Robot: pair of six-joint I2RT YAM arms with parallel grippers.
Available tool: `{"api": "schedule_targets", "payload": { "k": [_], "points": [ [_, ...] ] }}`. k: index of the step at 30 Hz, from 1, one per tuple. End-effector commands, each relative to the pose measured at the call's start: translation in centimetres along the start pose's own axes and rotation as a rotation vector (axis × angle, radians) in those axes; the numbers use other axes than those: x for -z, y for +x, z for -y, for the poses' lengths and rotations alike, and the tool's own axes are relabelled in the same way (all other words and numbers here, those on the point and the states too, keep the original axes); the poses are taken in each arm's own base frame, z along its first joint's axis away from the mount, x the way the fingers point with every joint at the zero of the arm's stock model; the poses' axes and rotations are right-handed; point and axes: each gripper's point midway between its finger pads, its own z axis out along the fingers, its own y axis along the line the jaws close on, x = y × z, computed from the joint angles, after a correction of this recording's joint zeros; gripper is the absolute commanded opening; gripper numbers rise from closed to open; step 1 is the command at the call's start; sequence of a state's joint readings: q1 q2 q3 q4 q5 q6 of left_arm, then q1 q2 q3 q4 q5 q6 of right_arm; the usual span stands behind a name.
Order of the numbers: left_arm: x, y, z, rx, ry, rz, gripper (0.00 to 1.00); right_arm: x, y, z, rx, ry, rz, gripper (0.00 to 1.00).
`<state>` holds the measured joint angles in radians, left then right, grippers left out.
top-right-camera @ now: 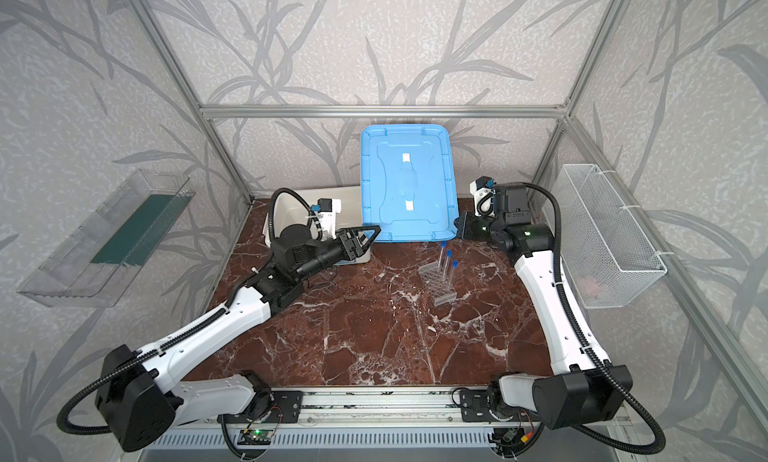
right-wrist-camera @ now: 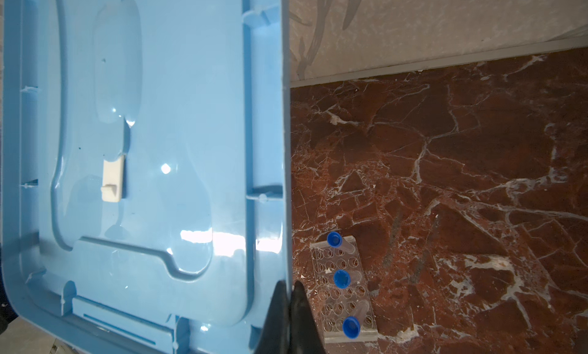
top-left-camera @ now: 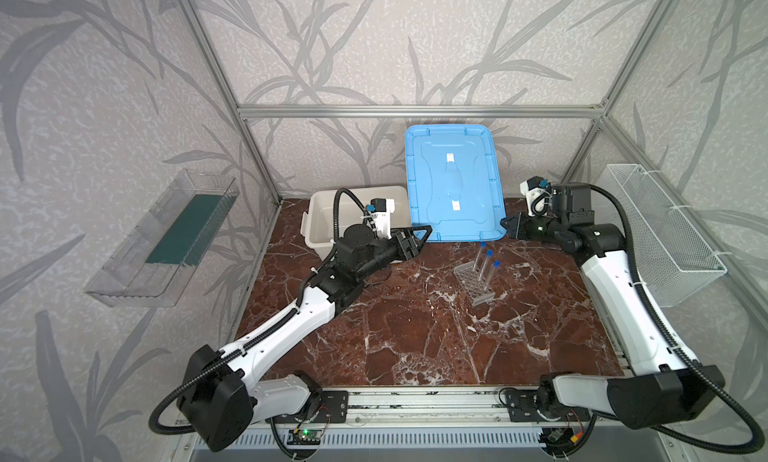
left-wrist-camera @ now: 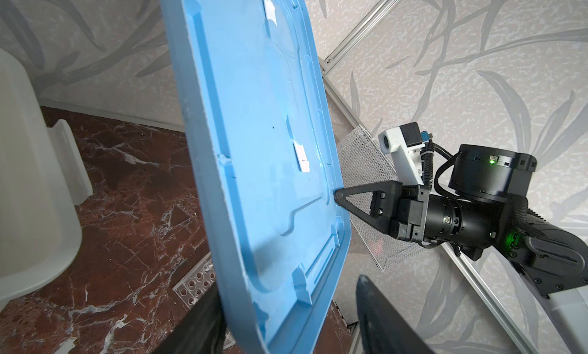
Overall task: Organize the chemistry lab equipment
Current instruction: 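Grasp the raised lid edge with left gripper while right gripper holds it upright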
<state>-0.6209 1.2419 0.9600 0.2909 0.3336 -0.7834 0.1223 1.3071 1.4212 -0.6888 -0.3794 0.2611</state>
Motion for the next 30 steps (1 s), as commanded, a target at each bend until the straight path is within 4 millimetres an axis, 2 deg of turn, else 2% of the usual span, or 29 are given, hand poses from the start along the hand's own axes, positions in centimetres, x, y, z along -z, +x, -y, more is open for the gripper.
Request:
{"api": "schedule_targets", "payload": {
  "k": [1,2,4,7,9,10,13,15,17,18,19,20,21,26,30],
  "points": [
    [-0.5,-0.4,0.0,0.009,0.000,0.011,0.60,1.3,-1.3,-2.2,0.045,-0.088,0.079,0.00],
    [-0.5,-0.4,0.0,0.008,-0.002,0.013,0.57,1.2,-1.1,-2.2,0.043,-0.090,0.074,0.00],
    [-0.1,-0.7,0.1,0.008,-0.008,0.030,0.56,1.0,-0.8,-2.0,0.042,-0.084,0.069,0.00],
    [0.7,-1.0,0.5,0.003,0.000,0.048,0.35,0.5,-0.3,-2.1,0.044,-0.097,0.046,0.00],
    [0.9,-0.8,0.4,-0.005,-0.005,0.042,0.30,0.2,0.0,-2.3,0.053,-0.111,0.036,0.00],
    [1.0,-0.7,0.4,-0.014,-0.012,0.038,0.25,0.0,0.1,-2.6,0.060,-0.116,0.031,0.00],
    [1.3,-0.5,0.1,-0.036,-0.036,0.023,0.21,-0.4,0.4,-3.0,0.069,-0.127,0.020,0.00],
    [1.8,-0.5,-0.1,-0.078,-0.065,0.012,0.14,-0.6,0.5,-3.3,0.064,-0.142,0.007,0.22],
    [2.8,-1.1,-0.4,-0.156,-0.135,0.011,0.05,-0.7,0.1,-3.2,0.043,-0.135,0.006,0.56],
    [3.3,-1.5,-0.4,-0.194,-0.168,0.012,0.01,-0.7,-0.1,-3.1,0.032,-0.123,0.012,0.65],
    [4.0,-2.0,-0.3,-0.234,-0.199,0.017,0.00,-0.6,-0.6,-3.0,0.019,-0.111,0.024,0.72],
    [4.8,-2.6,0.0,-0.271,-0.219,0.030,0.00,-0.3,-1.1,-3.1,0.012,-0.106,0.038,0.92],
    [5.4,-3.1,0.1,-0.299,-0.234,0.041,0.00,0.0,-1.6,-3.3,0.009,-0.104,0.047,1.00],
    [8.8,-4.6,-0.8,-0.473,-0.411,0.049,0.00,2.1,-4.2,-5.3,-0.002,-0.142,0.070,0.99],
    [11.3,-5.1,-2.6,-0.618,-0.597,0.035,0.00,3.9,-6.0,-7.7,-0.034,-0.230,0.093,0.99]
  ]
}}
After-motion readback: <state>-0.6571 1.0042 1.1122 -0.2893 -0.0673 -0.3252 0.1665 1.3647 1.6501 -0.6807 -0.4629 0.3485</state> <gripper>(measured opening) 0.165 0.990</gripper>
